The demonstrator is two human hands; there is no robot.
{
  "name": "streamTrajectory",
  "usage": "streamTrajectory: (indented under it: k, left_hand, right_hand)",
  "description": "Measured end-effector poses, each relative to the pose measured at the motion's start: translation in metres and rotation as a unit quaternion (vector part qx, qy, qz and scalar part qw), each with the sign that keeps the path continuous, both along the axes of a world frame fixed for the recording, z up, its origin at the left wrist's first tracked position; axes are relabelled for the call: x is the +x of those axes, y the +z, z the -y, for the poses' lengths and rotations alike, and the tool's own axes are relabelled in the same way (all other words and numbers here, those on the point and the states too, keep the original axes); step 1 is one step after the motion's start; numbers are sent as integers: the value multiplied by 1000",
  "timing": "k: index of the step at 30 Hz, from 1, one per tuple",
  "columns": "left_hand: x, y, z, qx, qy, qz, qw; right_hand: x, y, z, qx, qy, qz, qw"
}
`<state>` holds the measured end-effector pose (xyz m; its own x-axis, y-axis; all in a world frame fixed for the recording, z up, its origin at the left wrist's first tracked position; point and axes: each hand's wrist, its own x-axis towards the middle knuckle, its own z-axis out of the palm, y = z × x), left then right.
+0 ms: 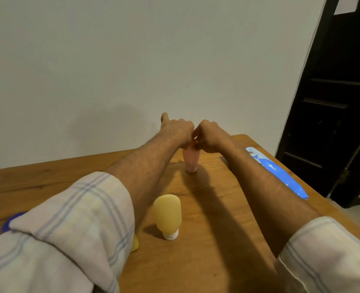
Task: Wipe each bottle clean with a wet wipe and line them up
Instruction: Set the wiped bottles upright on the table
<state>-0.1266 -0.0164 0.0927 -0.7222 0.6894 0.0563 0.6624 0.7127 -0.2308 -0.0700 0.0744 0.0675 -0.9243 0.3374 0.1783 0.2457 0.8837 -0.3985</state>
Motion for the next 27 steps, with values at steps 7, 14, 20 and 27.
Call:
streamTrajectory:
  k: [7, 14, 20, 27]
  left_hand:
    - [3, 3, 3, 2, 6, -4, 1000]
    - [18, 31, 27, -16, 14, 1, 1000]
    - [40, 67, 62, -86, -7, 155, 984]
    - [76, 62, 101, -178, -33, 222, 958]
  right_hand:
    - [2, -1, 0, -2, -3, 4, 1000]
    - [14, 25, 6, 3, -3, -9, 1000]
    - [44, 73, 34, -59, 102, 106, 987]
    - [71, 76, 87, -34, 159, 256, 953]
